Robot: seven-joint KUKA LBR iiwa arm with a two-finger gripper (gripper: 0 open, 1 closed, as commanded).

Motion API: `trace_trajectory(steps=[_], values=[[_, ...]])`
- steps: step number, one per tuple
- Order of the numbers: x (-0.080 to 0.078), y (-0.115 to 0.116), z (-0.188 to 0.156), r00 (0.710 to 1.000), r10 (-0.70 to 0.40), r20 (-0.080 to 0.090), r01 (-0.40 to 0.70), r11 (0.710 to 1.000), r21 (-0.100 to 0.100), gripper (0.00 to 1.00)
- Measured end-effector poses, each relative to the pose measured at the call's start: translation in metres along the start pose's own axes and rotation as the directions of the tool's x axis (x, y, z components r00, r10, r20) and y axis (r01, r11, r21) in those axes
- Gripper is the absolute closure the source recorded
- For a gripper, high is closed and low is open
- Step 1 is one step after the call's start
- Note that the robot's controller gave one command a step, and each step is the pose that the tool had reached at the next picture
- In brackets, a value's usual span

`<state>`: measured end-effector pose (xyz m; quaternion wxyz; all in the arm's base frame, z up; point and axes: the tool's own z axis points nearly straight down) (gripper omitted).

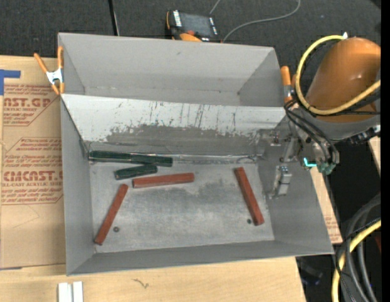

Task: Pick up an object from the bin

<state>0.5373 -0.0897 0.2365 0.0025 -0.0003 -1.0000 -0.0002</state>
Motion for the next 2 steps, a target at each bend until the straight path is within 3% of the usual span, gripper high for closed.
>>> trace_trajectory(steps=[1, 2], values=[[-0.053, 0.010, 0.079, 0.999, -0.046, 0.004, 0.046, 0.999, 0.000, 0.00], [-0.046, -0.021, 0.161, 0.836, -0.548, 0.003, 0.548, 0.836, 0.001, 0.00]])
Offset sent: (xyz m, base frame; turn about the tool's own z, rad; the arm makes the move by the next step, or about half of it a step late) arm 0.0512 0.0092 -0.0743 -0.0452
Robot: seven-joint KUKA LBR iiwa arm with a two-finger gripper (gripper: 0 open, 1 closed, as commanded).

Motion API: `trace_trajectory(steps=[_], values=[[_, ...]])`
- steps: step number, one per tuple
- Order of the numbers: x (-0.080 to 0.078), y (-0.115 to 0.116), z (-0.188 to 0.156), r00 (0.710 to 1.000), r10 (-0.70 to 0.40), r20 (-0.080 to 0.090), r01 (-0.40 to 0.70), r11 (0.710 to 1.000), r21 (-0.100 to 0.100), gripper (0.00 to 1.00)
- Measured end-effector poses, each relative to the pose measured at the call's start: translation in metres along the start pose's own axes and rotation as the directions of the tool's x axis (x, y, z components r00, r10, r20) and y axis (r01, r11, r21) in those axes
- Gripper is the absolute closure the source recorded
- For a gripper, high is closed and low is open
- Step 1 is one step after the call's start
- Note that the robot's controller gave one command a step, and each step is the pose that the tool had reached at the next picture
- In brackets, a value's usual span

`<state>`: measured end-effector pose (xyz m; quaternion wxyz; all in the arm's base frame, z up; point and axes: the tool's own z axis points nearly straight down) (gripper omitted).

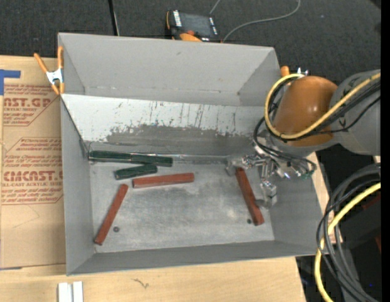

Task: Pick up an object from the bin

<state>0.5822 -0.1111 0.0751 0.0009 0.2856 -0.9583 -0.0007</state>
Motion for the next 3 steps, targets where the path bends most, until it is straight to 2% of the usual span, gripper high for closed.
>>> trace_trajectory(steps=[1, 2, 3], values=[[-0.0011, -0.0001, -0.0021, 1.000, 0.001, 0.003, -0.001, 1.000, 0.002, 1.00], [-0.0014, 0.0001, -0.0020, 1.000, 0.000, 0.003, 0.000, 1.000, 0.002, 0.00], [0.0005, -0.0054, 0.0050, 0.820, -0.573, 0.009, 0.573, 0.820, -0.001, 0.00]])
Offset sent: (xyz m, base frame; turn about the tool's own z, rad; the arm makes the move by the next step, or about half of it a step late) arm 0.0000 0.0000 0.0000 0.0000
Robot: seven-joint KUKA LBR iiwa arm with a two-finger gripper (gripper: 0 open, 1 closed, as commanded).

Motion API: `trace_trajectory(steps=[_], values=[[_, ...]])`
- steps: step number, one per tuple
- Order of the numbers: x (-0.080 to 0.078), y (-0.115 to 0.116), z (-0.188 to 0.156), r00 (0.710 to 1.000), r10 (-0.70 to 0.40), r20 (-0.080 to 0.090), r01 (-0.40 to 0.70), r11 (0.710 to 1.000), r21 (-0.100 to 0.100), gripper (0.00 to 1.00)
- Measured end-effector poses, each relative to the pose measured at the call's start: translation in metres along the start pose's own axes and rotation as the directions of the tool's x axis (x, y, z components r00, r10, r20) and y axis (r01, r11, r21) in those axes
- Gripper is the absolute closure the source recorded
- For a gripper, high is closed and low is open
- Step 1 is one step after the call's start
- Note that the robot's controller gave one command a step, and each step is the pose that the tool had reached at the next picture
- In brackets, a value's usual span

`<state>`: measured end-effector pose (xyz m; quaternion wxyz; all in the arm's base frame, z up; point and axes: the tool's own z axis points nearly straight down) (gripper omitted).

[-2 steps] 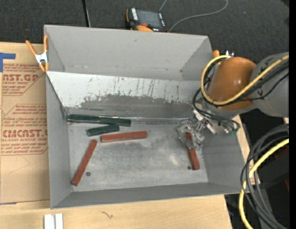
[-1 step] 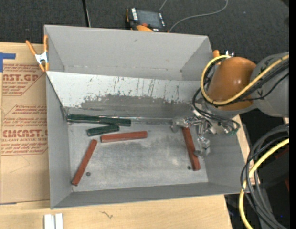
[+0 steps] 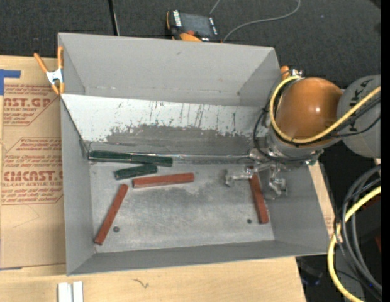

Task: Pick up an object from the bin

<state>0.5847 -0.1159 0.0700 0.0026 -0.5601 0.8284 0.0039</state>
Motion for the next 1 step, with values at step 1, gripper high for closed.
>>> trace_trajectory(steps=[1], values=[[0.0035, -0.0017, -0.0004, 1.000, 0.000, -0.005, 0.000, 1.000, 0.004, 1.00]])
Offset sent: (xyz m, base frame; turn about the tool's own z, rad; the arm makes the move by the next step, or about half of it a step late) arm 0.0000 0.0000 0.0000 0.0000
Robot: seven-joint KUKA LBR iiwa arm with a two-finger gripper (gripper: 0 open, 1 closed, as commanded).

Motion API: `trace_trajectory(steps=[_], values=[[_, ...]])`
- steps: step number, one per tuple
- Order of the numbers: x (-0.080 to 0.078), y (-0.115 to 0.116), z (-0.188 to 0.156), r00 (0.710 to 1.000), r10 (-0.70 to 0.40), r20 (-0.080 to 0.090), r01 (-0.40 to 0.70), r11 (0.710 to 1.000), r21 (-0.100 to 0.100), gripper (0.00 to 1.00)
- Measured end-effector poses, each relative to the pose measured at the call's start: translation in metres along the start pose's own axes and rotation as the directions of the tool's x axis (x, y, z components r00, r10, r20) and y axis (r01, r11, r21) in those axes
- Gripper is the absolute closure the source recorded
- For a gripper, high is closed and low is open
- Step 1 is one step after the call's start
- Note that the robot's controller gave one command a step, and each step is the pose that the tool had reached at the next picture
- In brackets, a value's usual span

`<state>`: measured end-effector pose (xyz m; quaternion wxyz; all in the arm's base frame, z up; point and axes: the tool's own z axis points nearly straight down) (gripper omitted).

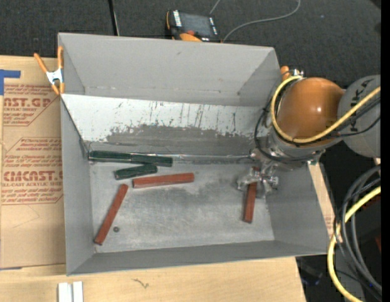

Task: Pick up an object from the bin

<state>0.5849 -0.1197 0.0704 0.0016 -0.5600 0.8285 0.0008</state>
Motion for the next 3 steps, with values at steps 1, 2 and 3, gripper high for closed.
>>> trace_trajectory(steps=[1, 2, 3], values=[[0.012, -0.005, -0.110, 1.000, 0.016, 0.000, -0.016, 1.000, 0.009, 1.00], [0.011, -0.002, -0.371, 1.000, 0.025, 0.000, -0.025, 1.000, 0.011, 1.00], [0.047, 0.044, -0.262, 0.992, -0.125, -0.001, 0.125, 0.992, -0.008, 1.00]])
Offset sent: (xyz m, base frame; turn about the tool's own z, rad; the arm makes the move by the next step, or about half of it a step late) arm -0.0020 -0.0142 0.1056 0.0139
